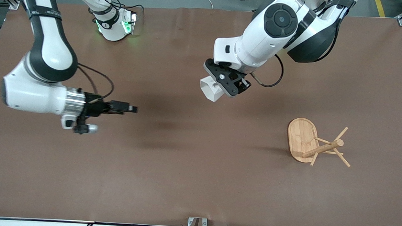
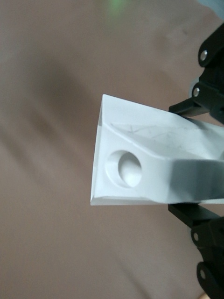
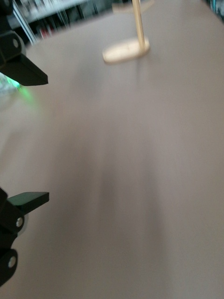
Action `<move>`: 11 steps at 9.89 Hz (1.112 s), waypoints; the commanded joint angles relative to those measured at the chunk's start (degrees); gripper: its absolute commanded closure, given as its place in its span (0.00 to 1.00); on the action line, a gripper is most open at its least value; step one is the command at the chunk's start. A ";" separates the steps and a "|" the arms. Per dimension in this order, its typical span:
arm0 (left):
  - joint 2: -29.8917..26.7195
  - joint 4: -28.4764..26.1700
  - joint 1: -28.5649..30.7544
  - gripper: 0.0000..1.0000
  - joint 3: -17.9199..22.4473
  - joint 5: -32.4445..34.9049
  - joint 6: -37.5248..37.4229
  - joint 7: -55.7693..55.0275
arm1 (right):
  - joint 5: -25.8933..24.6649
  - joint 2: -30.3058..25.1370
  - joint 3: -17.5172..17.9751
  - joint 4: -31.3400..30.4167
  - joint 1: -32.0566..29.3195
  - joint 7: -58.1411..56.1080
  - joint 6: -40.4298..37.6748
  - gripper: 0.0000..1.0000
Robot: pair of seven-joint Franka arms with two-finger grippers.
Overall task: Hang cup on rack
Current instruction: 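Carry the cup with the left gripper while the right gripper withdraws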
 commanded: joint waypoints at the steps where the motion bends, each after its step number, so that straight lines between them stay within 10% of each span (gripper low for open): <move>1: 0.76 -0.51 0.25 1.00 0.16 2.23 0.05 -7.78 | -15.02 -3.22 -3.70 -0.01 0.40 0.63 0.10 0.00; 5: 0.85 -1.65 4.90 1.00 0.60 7.32 -1.19 -15.09 | -31.70 -9.62 -8.11 2.46 -2.15 -1.49 -0.42 0.00; 11: -0.54 -4.98 10.79 1.00 0.78 8.83 -1.63 -22.02 | -37.34 -18.97 1.83 6.48 -11.55 10.21 -18.53 0.00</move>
